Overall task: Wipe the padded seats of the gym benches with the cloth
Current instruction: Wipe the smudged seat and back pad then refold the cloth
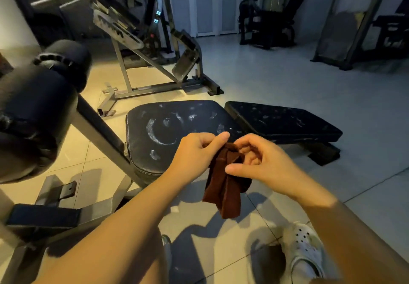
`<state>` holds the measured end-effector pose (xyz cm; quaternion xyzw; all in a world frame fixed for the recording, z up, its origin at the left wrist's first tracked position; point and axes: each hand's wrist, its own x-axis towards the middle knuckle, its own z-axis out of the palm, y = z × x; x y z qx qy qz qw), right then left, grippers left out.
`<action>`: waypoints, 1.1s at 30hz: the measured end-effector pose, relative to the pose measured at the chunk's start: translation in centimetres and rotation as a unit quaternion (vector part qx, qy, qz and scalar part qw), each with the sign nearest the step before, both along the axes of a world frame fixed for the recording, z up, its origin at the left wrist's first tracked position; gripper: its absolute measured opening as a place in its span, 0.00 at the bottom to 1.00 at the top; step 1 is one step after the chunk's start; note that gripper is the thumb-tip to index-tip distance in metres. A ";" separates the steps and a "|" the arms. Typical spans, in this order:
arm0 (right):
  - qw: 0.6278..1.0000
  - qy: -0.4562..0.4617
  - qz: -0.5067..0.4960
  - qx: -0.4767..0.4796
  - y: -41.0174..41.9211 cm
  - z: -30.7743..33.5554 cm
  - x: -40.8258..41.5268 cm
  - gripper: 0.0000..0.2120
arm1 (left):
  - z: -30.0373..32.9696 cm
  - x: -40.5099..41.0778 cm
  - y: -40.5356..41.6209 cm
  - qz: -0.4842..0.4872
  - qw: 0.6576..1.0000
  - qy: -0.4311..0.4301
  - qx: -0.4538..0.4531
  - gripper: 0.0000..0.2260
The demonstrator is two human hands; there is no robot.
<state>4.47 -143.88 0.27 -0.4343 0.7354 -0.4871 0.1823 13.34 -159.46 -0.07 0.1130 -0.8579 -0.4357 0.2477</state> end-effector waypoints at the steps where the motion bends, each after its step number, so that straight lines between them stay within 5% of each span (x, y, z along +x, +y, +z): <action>1: 1.000 0.007 0.000 0.007 -0.4 0.3 -1.0 0.12 | 0.0 -0.7 -0.4 0.006 1.000 0.006 0.012 0.28; 5: 0.999 0.038 -0.009 0.031 -2.1 1.0 -5.3 0.02 | -0.8 -2.6 -1.8 0.010 0.999 0.014 0.052 0.26; 12: 0.998 0.037 0.014 0.054 -4.8 1.0 -10.3 0.10 | -2.1 -5.4 -3.4 -0.001 0.992 -0.012 0.123 0.14; 16: 0.999 -0.035 0.023 0.017 -6.6 1.3 -11.5 0.10 | -1.8 -6.3 -3.3 -0.041 0.990 -0.036 0.126 0.17; 21: 0.992 -0.085 0.087 0.016 -8.7 0.9 -10.9 0.03 | -1.2 -6.0 -2.8 0.038 0.985 0.028 0.167 0.20; 28: 0.970 -0.141 0.195 0.040 -9.9 -1.0 -10.5 0.04 | -0.6 -4.1 -2.9 0.137 0.989 -0.047 0.004 0.07; 33: 0.947 -0.014 0.296 0.122 -8.4 -0.4 -11.8 0.16 | 1.2 -2.5 -2.2 0.170 0.985 -0.006 0.023 0.02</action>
